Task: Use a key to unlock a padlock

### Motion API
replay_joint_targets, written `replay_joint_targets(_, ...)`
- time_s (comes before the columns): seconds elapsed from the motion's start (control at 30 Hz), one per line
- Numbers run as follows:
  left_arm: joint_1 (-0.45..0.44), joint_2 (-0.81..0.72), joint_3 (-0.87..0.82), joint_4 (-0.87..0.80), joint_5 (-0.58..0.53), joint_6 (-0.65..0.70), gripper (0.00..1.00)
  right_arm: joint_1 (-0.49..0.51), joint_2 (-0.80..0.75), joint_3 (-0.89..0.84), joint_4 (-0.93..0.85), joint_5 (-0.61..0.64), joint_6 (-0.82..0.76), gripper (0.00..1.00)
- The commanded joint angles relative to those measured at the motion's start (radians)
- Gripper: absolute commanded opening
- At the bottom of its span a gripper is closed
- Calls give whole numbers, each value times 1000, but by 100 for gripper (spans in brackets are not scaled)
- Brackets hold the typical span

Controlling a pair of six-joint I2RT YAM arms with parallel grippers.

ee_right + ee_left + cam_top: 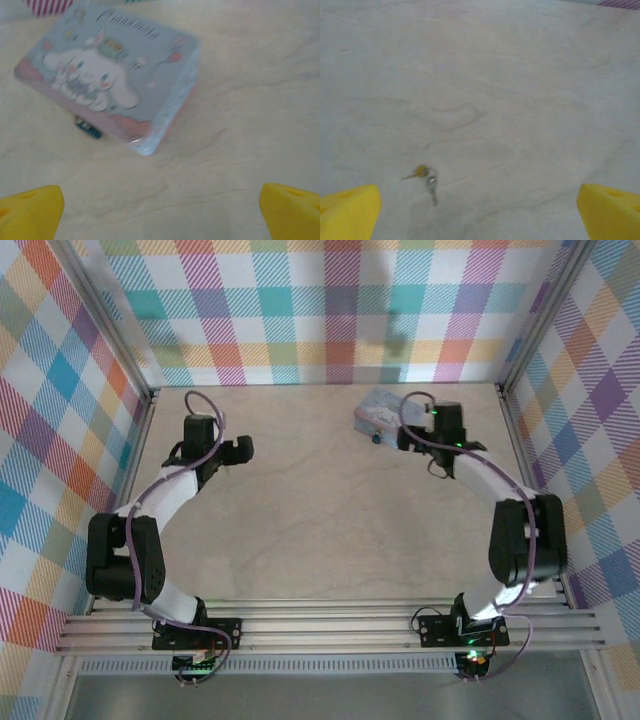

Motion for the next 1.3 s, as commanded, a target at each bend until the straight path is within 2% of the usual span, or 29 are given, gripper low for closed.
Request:
replay_joint_targets(0.0, 12, 25, 43, -222, 138, -21, 99, 109, 89, 118, -210, 122, -41, 100)
replay_joint_targets(0.1, 12, 38, 78, -257, 152, -81, 97, 133, 177, 271, -282, 98, -41, 100)
replay_joint_targets(0.27, -16, 89, 147, -351, 204, -147, 91, 135, 377, 642, -491, 80, -46, 97)
replay_joint_targets(0.57, -124, 110, 145, -353, 215, -228, 88, 126, 817, 1354, -865, 64, -59, 95)
replay_joint_targets(0.67, -130, 120, 150, -357, 218, -245, 88, 120, 911, 1487, -922, 5, -69, 93)
replay_joint_targets(0.87, -133, 123, 149, -366, 222, -263, 87, 121, 879, 1362, -882, -143, -108, 89)
replay_joint_targets(1.1, -133, 142, 175, -385, 247, -336, 80, 144, 755, 1092, -853, -254, -153, 85)
replay_joint_targets(1.27, -133, 142, 212, -416, 271, -356, 79, 208, 614, 843, -797, -327, -213, 82)
